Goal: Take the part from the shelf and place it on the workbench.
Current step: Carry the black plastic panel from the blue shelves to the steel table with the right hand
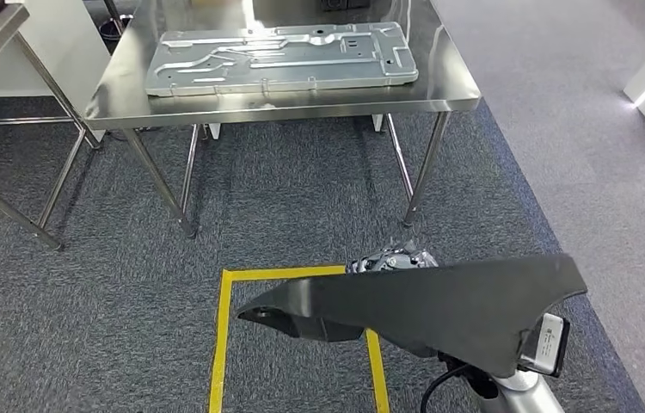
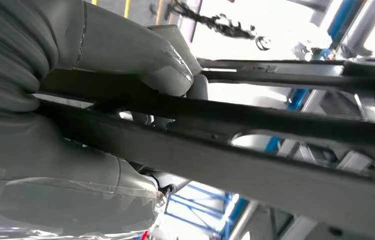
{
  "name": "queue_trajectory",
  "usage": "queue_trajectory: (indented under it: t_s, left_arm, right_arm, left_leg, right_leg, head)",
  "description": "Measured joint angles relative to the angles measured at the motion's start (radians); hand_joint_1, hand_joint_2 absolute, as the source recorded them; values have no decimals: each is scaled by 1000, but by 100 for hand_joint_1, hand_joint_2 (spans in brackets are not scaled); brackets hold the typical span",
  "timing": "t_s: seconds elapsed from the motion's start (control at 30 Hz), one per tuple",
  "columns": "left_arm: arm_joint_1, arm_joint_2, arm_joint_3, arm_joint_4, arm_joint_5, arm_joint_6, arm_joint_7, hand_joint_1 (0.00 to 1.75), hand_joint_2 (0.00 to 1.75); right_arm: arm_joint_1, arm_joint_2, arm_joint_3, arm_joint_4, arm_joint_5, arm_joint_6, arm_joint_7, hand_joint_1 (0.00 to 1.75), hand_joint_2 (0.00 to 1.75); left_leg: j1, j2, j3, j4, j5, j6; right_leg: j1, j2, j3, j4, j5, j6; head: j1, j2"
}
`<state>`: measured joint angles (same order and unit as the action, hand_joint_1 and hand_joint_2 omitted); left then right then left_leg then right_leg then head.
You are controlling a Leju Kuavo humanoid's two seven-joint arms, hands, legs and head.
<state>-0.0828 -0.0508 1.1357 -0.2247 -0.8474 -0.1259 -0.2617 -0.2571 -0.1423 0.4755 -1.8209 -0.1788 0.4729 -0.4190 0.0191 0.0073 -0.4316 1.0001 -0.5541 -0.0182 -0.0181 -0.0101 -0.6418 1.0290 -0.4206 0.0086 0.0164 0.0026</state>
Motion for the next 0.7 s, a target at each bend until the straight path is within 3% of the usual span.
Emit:
queue_trajectory:
  t_s: [0.03, 0.1, 0.13, 0.2, 0.23, 0.27, 0.3, 0.37, 0.43, 0.53, 0.57, 0.63, 0.7]
  left_arm:
    - [-1, 0, 0, 0, 0, 0, 0, 0, 0]
    - [-5, 1, 0, 0, -2, -1, 0, 0, 0]
    - [-6, 1, 0, 0, -2, -1, 0, 0, 0]
    - [-3, 1, 0, 0, -2, -2, 0, 0, 0]
    - [0, 1, 0, 0, -1, -2, 0, 0, 0]
    - [3, 2, 0, 0, -1, -2, 0, 0, 0]
    - [5, 2, 0, 0, 0, -3, -1, 0, 0]
    - [9, 4, 0, 0, 1, -6, -3, 0, 0]
    - [12, 7, 0, 0, 2, -7, -6, 0, 0]
    - [12, 8, 0, 0, 2, -8, -12, 0, 0]
    - [11, 8, 0, 0, 2, -8, -14, 0, 0]
    - [9, 8, 0, 0, 2, -9, -17, 0, 0]
    - [10, 8, 0, 0, 2, -9, -19, 0, 0]
  right_arm:
    - [0, 0, -1, -2, 0, -2, -1, 175, 175]
    - [0, 0, -2, -4, 0, -6, -2, 175, 175]
    - [1, 0, -2, -5, 0, -7, -3, 175, 175]
    - [9, 0, -3, -5, 0, -9, -3, 175, 175]
    - [14, 0, -3, -5, 1, -9, -5, 175, 175]
    - [19, -1, -3, -5, 3, -9, -8, 175, 175]
    - [24, -1, -3, -5, 5, -9, -13, 175, 175]
    - [30, -2, -4, -4, 8, -9, -24, 175, 175]
    - [36, -2, -5, -3, 11, -9, -34, 175, 175]
    - [42, -4, -5, -4, 29, -11, -37, 175, 175]
    - [43, -4, -5, -4, 38, -13, -35, 175, 175]
    - [49, -6, -6, -4, 61, -23, -33, 175, 175]
    - [62, -9, -6, -2, 81, -35, -36, 175, 175]
  left_leg:
    - [1, 0, -1, 22, 5, -5]
    - [3, -1, -54, 117, 0, -10]
    - [3, -1, -99, 183, -17, -11]
    - [1, -1, -187, 283, -79, -9]
    - [0, -1, -215, 294, -102, -6]
    - [-2, -1, -229, 275, -104, 0]
    - [-6, -1, -230, 229, -77, 9]
    - [-17, -5, -215, 114, 29, 31]
    - [-26, -13, -199, 52, 86, 44]
    - [-24, -18, -161, 29, 91, 57]
    - [-22, -18, -146, 24, 94, 63]
    - [-19, -18, -125, 19, 86, 69]
    - [-19, -23, -112, 18, 70, 70]
  right_leg:
    - [-1, 4, 11, -4, -3, -9]
    - [-1, 8, 34, -7, -12, -23]
    - [1, 9, 44, -8, -20, -27]
    - [6, 13, 64, -9, -39, -31]
    - [8, 15, 76, -9, -50, -33]
    - [11, 18, 90, -10, -61, -33]
    - [15, 19, 105, -10, -72, -34]
    - [19, 22, 129, -10, -93, -31]
    - [21, 27, 148, -9, -110, -22]
    - [22, 28, 160, 25, -103, -2]
    - [21, 26, 147, 58, -101, 3]
    - [18, 21, 84, 159, -125, 13]
    - [12, 20, -3, 253, -182, 23]
  head:
    - [0, 0]
    - [-3, 0]
    - [-4, 0]
    - [-5, 0]
    - [-6, 0]
    - [-6, 0]
    - [-6, 0]
    - [-6, 0]
    - [-6, 0]
    - [-8, 0]
    - [-6, 0]
    - [-4, 0]
    - [-3, 0]
